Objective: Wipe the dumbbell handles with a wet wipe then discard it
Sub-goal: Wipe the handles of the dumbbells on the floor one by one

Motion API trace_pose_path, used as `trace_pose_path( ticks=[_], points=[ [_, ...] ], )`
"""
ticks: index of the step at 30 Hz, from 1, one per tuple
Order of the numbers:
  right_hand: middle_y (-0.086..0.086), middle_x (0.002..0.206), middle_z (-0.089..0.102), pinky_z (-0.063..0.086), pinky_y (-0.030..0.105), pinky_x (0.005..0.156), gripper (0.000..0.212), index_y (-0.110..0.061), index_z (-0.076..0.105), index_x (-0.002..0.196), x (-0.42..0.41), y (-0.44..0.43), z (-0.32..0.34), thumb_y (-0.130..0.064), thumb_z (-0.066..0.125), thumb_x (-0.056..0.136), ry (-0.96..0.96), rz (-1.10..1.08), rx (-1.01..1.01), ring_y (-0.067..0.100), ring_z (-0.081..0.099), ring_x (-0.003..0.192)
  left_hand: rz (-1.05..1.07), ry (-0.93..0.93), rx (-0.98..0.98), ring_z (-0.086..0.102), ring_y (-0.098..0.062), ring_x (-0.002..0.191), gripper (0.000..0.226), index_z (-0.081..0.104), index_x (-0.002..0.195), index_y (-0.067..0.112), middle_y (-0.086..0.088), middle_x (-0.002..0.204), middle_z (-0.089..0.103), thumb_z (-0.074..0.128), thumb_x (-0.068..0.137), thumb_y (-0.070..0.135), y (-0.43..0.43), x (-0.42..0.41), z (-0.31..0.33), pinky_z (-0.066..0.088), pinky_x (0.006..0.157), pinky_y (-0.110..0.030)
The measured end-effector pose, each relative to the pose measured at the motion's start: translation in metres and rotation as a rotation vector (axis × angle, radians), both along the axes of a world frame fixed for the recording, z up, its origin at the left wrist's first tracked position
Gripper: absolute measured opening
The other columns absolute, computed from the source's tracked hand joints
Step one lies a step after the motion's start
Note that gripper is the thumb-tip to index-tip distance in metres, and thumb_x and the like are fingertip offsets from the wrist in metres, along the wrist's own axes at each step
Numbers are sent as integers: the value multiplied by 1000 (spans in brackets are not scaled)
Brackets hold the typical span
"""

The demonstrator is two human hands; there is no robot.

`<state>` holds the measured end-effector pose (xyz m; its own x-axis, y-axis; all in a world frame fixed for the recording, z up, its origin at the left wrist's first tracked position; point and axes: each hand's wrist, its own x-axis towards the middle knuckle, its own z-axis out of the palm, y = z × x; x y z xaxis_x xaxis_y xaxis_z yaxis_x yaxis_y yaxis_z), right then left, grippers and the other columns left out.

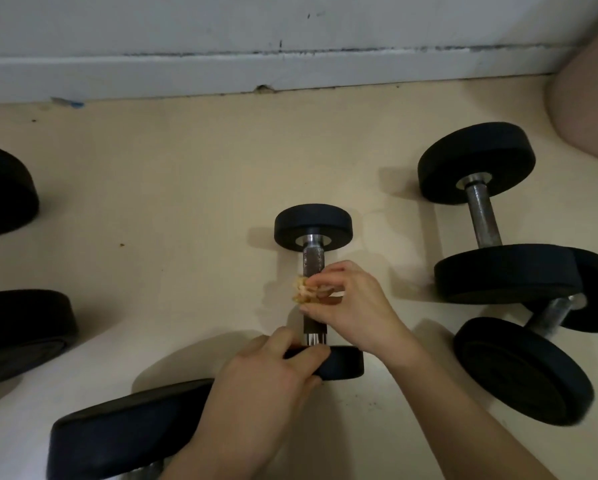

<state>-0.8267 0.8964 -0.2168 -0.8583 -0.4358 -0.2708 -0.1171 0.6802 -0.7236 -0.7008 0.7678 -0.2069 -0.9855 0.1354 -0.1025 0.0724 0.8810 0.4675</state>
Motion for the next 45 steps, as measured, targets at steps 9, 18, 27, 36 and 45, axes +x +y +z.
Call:
trace_pose_path(
  ticks=[9, 18, 27, 36, 45],
  points=[
    [-3, 87, 59, 48, 22, 72, 8, -15, 73, 88, -33, -12, -10, -21, 71, 82, 318, -21, 87, 11, 56, 76, -19, 40, 18, 53, -11, 78, 43, 55, 102, 41, 13, 88, 53, 77, 65, 45, 16, -7, 3, 42, 39, -22],
    [-12, 84, 58, 46, 10, 72, 9, -14, 74, 89, -35, 16, -7, -13, 73, 79, 203, -21, 64, 2, 58, 77, -63, 307, 175, 42, -14, 84, 34, 64, 106, 30, 8, 99, 47, 58, 74, 41, 42, -21, -30, 49, 57, -23],
    [-11, 85, 56, 40, 7, 72, 13, -19, 76, 95, -10, 37, -1, -16, 69, 84, 246, 189, 155, -2, 52, 75, -36, 303, 356, 45, -9, 91, 37, 65, 108, 26, 11, 103, 56, 65, 72, 31, 49, -20, -34, 45, 73, -16],
    [-6, 80, 57, 49, 25, 71, 11, -18, 76, 90, -9, 34, 4, -17, 68, 84, 227, 426, 205, 10, 57, 74, 113, 269, 411, 51, -9, 88, 37, 56, 114, 36, 17, 106, 49, 60, 77, 41, 40, -5, -39, 42, 73, -15],
    [-12, 80, 48, 49, 18, 73, 12, -12, 76, 92, -20, 35, 8, -12, 65, 86, 189, 434, 277, -2, 52, 72, -17, 225, 415, 52, -13, 89, 37, 58, 116, 32, 13, 108, 55, 62, 79, 32, 49, -14, -31, 48, 73, -25]
  ],
)
